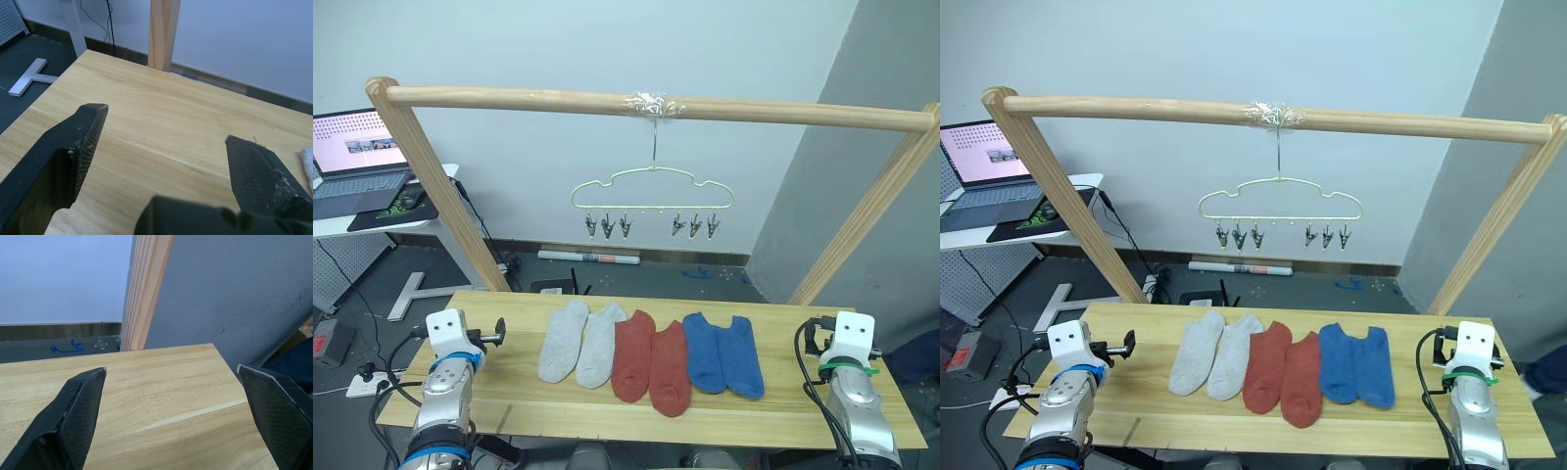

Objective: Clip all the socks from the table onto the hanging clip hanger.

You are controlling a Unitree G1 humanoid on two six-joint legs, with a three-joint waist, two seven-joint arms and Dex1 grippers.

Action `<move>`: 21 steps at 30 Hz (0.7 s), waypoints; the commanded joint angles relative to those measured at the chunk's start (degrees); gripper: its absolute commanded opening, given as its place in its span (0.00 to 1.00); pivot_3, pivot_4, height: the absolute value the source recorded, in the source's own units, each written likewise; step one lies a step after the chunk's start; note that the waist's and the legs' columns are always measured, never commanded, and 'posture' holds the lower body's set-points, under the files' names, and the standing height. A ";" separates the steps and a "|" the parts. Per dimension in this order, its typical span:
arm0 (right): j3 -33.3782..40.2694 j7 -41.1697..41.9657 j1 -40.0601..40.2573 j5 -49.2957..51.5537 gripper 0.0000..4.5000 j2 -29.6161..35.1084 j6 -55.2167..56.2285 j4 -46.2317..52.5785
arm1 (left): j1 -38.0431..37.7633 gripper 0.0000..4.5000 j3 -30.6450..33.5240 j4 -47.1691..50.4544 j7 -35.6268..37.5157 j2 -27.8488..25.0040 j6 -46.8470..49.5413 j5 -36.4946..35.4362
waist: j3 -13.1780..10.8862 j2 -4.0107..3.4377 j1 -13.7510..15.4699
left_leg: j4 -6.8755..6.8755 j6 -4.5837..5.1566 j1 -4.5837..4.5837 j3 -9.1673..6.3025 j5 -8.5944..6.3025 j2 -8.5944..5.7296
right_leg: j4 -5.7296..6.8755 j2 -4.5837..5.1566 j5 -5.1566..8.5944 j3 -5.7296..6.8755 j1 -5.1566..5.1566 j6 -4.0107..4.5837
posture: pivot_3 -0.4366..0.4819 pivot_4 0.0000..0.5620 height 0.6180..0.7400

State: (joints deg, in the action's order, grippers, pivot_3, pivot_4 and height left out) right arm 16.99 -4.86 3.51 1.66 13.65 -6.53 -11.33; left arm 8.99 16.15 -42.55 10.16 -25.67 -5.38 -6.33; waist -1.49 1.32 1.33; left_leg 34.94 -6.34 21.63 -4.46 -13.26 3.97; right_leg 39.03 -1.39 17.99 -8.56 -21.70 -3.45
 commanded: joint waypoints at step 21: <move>-4.32 11.39 -3.93 2.28 1.00 3.60 -1.11 7.77 | -16.08 0.99 2.83 46.89 10.03 0.12 12.66 -15.43 | -1.38 -0.23 -0.32 | 0.01 0.00 -0.10 0.13 0.00 0.04 | 0.02 0.02 0.18 -0.12 0.06 0.31 | 0.65 0.13 1.00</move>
State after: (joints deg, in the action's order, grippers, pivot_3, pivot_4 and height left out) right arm 13.64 4.18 0.94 3.08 16.37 -7.24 -6.66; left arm -7.37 19.43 -2.78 18.87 -24.44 5.98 -20.33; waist -2.87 1.10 1.02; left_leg 34.95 -6.32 21.50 -4.33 -13.25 4.01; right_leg 39.05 -1.37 18.20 -8.70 -21.61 -3.09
